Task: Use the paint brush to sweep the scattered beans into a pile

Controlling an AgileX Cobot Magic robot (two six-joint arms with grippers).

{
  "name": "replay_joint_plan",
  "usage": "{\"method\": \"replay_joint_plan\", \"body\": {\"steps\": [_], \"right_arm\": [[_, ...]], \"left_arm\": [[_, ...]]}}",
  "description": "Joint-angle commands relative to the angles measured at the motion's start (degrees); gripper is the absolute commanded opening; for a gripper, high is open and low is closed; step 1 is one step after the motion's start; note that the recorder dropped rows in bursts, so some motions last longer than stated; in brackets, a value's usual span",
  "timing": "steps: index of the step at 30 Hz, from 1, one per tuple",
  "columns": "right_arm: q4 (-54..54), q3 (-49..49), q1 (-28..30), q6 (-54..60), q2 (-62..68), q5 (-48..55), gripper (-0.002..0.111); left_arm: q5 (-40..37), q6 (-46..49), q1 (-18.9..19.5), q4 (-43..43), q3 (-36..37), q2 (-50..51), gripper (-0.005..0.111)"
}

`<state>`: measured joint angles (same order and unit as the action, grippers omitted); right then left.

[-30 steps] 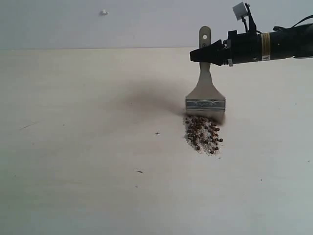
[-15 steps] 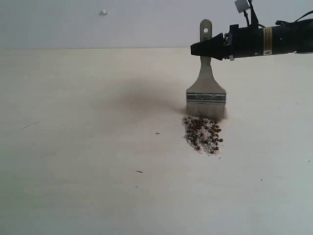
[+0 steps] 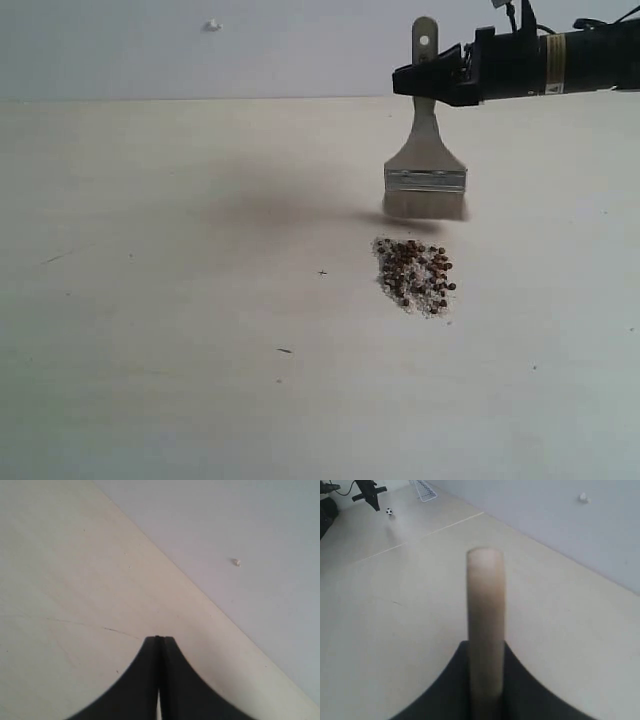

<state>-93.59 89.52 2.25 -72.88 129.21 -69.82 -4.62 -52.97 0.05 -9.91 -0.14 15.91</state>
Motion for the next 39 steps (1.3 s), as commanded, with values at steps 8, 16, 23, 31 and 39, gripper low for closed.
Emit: {"method": "replay_joint_plan", "body": {"steps": [8,16,23,31,39], "right_arm": [[-4.08,0.23,0.07,-10.03,1.56,-0.14,0.0],[-0.32,0.23,0.07,-3.84,-1.11,-0.14,0.0],[1.31,0.23,0.2,-4.06,-6.61,-0.14,0.0],[3.03,-12.96,0.09,1.79,-15.16,-0.14,0.0],[7.35,-29.07,-0.58,10.36,-22.83,-0.14,0.0]], "left_arm": [[0.04,0.44,-0.11,0.3,0.14,-0.37,0.0],[0.04,0.44,-0.11,0.3,0.14,-0.37,0.0],[0.04,0.44,-0.11,0.3,0.14,-0.37,0.0],[0.04,0.44,-0.11,0.3,0.14,-0.37,0.0],[0.04,0.44,-0.11,0.3,0.14,-0.37,0.0]]}}
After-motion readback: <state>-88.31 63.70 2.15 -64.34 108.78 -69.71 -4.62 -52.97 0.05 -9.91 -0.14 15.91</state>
